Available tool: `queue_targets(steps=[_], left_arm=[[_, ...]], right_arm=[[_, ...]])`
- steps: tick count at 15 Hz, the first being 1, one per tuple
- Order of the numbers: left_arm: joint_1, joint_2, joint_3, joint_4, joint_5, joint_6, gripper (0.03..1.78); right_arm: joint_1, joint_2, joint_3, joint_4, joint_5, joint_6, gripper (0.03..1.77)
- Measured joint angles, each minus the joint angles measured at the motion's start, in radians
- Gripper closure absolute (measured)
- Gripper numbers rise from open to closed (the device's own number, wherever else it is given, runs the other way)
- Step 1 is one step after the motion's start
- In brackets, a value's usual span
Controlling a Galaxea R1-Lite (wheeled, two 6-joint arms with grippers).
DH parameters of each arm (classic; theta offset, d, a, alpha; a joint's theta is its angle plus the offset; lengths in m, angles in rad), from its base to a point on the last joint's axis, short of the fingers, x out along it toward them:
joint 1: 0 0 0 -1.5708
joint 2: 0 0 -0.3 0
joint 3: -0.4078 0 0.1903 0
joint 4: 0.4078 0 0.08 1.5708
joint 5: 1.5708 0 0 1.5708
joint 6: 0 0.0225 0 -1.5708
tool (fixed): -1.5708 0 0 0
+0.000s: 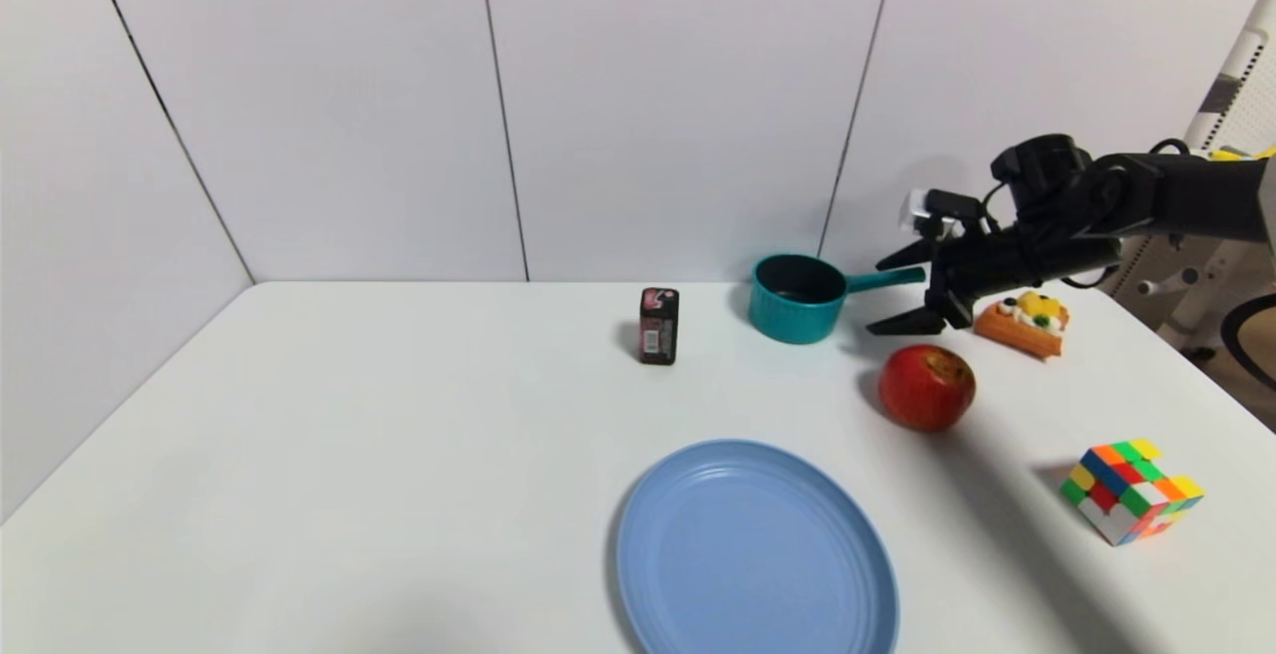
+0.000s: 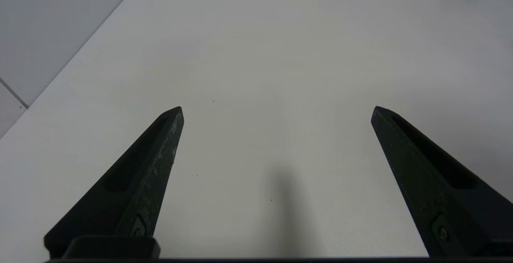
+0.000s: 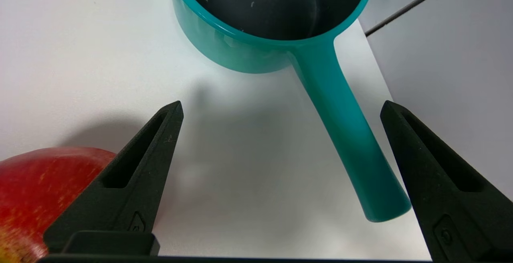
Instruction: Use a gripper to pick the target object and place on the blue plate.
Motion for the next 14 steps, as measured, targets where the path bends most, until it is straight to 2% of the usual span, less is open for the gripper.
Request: queue_targets(steps=[8, 10, 13, 14], left_arm=[[0.0, 0.0, 0.0, 0.0, 0.0, -0.001, 0.12], [0.0, 0.0, 0.0, 0.0, 0.0, 0.0, 0.12], [0.0, 0.0, 0.0, 0.0, 0.0, 0.0, 0.12], [0.0, 0.0, 0.0, 0.0, 0.0, 0.0, 0.12]], right_arm=[[0.026, 0.018, -0.003, -0.099, -0.005, -0.001, 0.1], [0.031, 0.029, -0.003, -0.124, -0.039, -0.004, 0.1], [0.041, 0.039, -0.003, -0.154, -0.139, -0.007, 0.1], [0.043, 0.041, -0.003, -0.155, -0.154, -0.008, 0.1]])
